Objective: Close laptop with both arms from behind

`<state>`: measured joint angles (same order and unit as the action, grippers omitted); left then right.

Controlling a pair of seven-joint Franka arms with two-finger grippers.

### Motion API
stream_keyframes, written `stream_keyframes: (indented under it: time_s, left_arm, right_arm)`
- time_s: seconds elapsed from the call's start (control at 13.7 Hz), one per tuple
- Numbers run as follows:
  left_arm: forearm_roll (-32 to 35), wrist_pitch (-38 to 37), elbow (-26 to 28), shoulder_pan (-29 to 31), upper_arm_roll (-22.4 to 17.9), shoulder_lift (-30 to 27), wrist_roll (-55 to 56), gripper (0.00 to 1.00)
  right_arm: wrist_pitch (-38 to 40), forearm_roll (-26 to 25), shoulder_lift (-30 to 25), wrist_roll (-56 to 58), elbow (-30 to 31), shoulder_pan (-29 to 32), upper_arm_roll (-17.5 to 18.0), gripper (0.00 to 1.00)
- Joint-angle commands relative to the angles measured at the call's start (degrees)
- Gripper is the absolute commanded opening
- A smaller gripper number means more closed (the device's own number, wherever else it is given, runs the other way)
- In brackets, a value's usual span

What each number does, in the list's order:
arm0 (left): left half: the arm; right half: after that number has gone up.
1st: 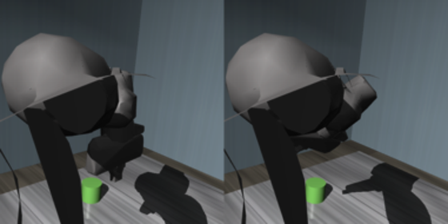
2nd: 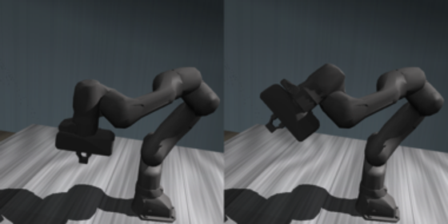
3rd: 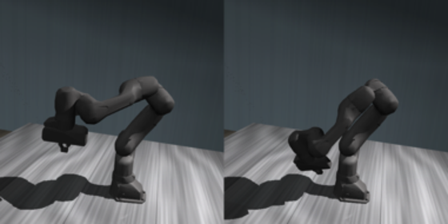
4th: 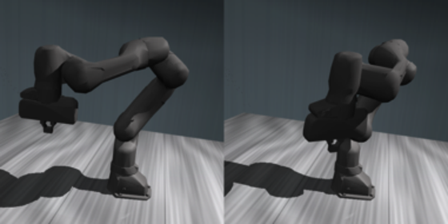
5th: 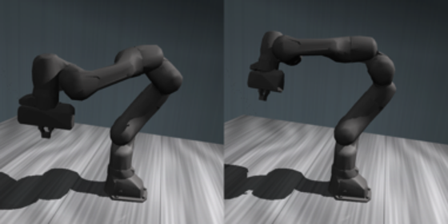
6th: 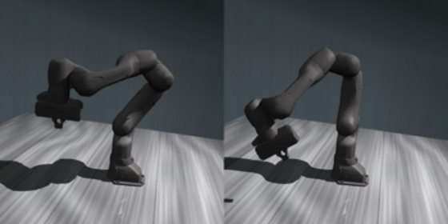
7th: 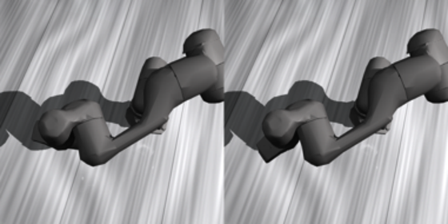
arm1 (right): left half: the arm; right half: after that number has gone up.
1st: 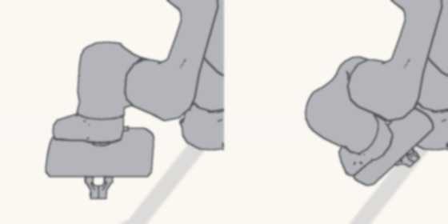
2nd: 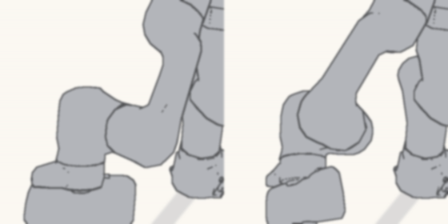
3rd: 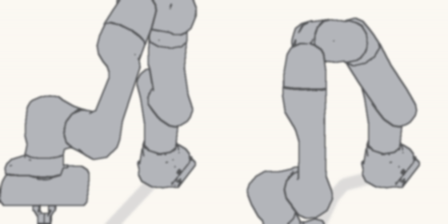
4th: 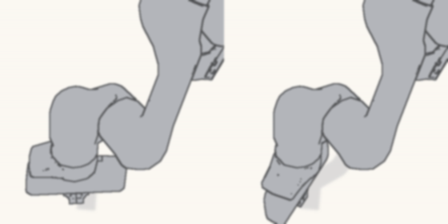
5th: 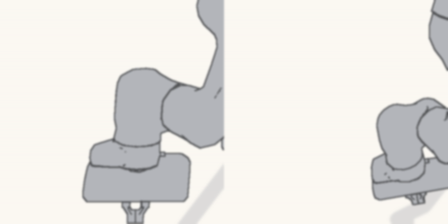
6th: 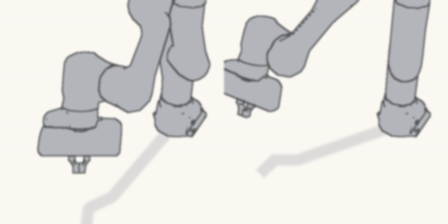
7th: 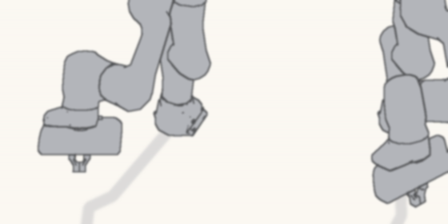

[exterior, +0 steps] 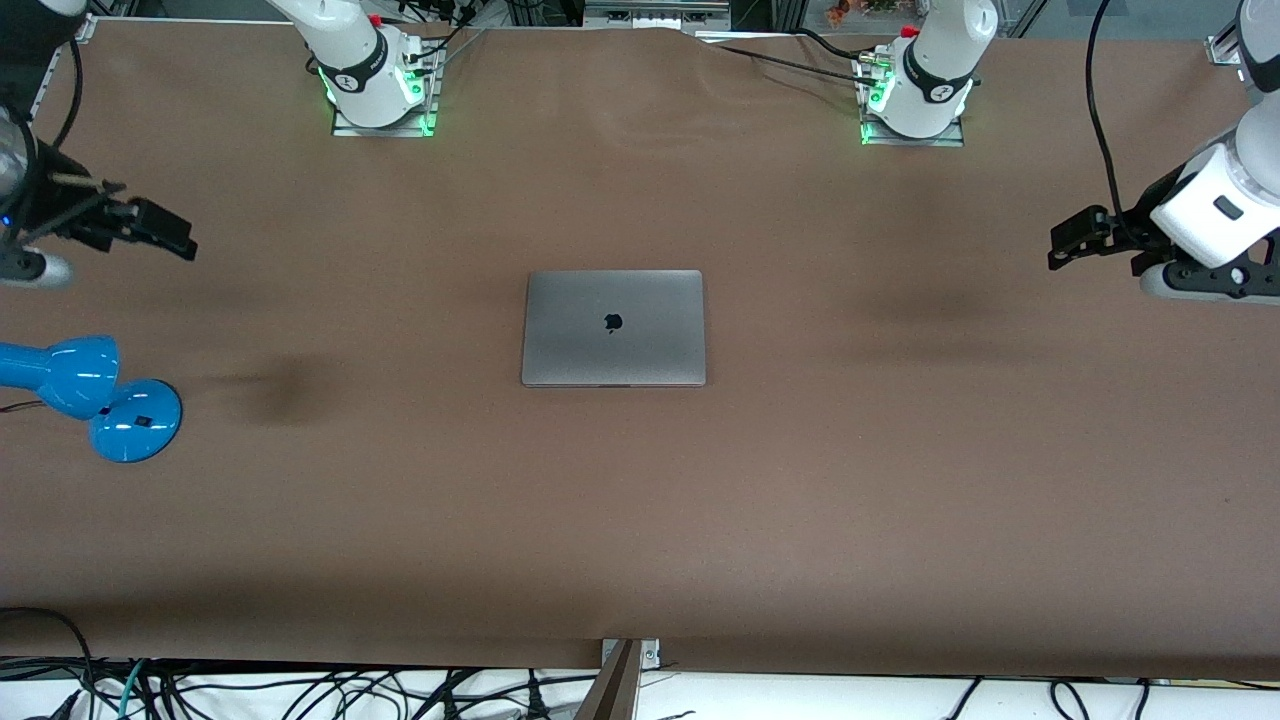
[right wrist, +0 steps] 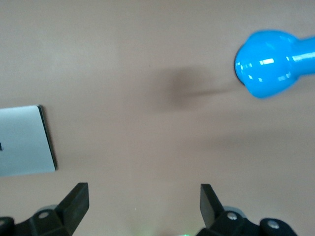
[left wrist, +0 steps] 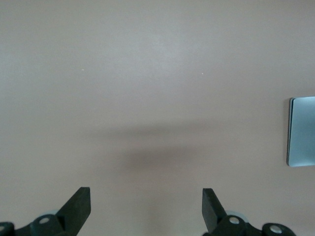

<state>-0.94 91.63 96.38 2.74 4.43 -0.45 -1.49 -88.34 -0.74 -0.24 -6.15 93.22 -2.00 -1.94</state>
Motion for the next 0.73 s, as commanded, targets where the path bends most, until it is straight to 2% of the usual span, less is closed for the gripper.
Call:
stream_keyframes:
  time_s: [0.0, 0.22, 0.66]
  left_arm:
    - [2.2, -2.0, 1.1, -1.3, -0.2, -3.8, -1.5, 1.00]
    - [4.1, -3.5, 1.9, -4.7, -3.0, -5.9, -1.0, 1.00]
    - [3.3, -0.9, 2.6, -4.0, -4.2, -4.7, -1.7, 1.00]
  right_arm:
    - [0.4, 0.1, -2.0, 0.7, 2.7, 0.0, -1.4, 1.00]
    - [0.5, 0.0, -2.4, 1.6, 3.5, -0.6, -1.4, 1.00]
    - [0.5, 0.0, -2.4, 1.6, 3.5, -0.6, -1.4, 1.00]
